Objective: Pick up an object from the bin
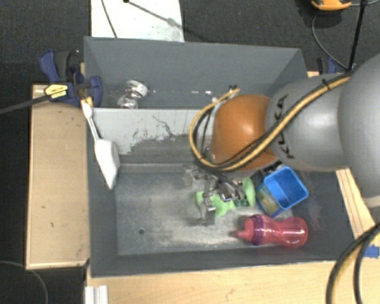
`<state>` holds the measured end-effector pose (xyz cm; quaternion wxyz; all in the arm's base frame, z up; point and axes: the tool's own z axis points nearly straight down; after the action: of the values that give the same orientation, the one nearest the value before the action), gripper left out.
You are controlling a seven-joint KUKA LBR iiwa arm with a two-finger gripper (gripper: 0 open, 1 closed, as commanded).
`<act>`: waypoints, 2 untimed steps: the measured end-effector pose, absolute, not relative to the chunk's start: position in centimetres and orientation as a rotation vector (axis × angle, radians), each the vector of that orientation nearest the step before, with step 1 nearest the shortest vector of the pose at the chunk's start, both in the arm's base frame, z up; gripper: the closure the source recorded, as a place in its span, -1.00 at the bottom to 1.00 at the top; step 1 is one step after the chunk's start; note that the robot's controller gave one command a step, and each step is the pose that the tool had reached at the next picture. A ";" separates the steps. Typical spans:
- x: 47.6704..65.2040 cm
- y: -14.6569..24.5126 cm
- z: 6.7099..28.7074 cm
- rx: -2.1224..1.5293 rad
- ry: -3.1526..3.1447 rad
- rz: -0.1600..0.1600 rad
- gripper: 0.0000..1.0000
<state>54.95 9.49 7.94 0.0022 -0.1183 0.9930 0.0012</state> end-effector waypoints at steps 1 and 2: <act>55.9 5.8 7.1 -0.193 3.136 0.001 1.00; 55.9 5.8 7.1 -0.191 3.136 0.002 1.00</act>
Offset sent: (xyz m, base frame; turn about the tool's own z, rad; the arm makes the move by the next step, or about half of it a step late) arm 0.0000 0.0000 0.0000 0.0000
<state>55.89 5.77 7.06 0.0000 -0.0609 0.9981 0.0005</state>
